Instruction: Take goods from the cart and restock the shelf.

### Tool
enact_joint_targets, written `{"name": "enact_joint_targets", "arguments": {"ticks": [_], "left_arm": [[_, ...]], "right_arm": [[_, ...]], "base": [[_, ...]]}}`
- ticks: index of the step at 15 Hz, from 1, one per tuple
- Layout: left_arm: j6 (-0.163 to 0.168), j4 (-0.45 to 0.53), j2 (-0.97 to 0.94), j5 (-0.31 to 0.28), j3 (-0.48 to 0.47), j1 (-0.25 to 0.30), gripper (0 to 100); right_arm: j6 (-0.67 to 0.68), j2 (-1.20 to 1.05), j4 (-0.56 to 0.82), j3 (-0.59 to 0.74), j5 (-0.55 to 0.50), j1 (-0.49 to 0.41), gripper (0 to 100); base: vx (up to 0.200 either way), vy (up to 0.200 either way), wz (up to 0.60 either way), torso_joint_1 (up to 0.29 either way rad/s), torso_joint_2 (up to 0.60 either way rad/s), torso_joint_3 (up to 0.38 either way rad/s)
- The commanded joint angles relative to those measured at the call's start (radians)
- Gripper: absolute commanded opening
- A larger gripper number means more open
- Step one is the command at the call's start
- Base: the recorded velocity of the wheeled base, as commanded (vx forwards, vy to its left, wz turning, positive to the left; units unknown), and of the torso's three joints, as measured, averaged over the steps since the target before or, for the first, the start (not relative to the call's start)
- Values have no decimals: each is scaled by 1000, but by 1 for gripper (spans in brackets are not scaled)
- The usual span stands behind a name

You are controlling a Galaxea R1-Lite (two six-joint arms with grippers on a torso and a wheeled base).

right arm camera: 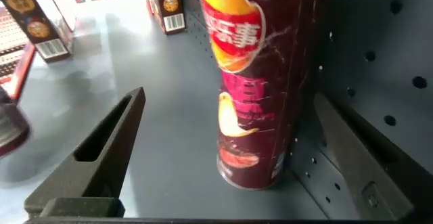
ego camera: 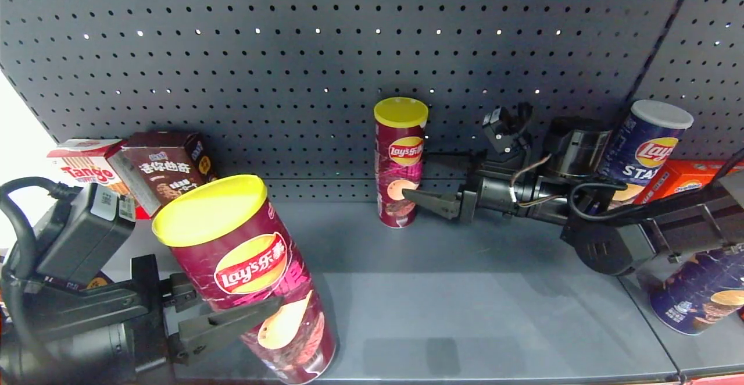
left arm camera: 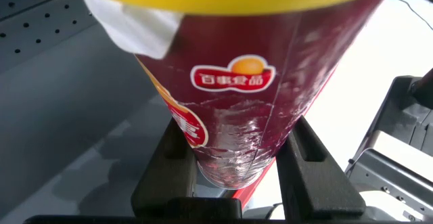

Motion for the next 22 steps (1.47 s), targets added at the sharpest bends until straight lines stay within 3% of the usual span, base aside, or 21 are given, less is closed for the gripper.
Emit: {"name": "enact_joint_targets", "arguments": {"ticks": [1, 9, 22], "left_arm": [[0, 0, 2, 0, 2, 1, 0], [-6, 0, 2, 0, 14, -1, 0], [-7, 1, 0, 3, 16, 1, 0]], "right_arm": [[0, 45, -1, -22, 1, 1, 100], [0, 111, -35, -28, 25, 2, 100], [3, 211, -23, -143, 28, 38, 100]], "base": [[0, 0, 0, 0, 0, 0], [0, 0, 0, 0, 0, 0], [0, 0, 0, 0, 0, 0]]}}
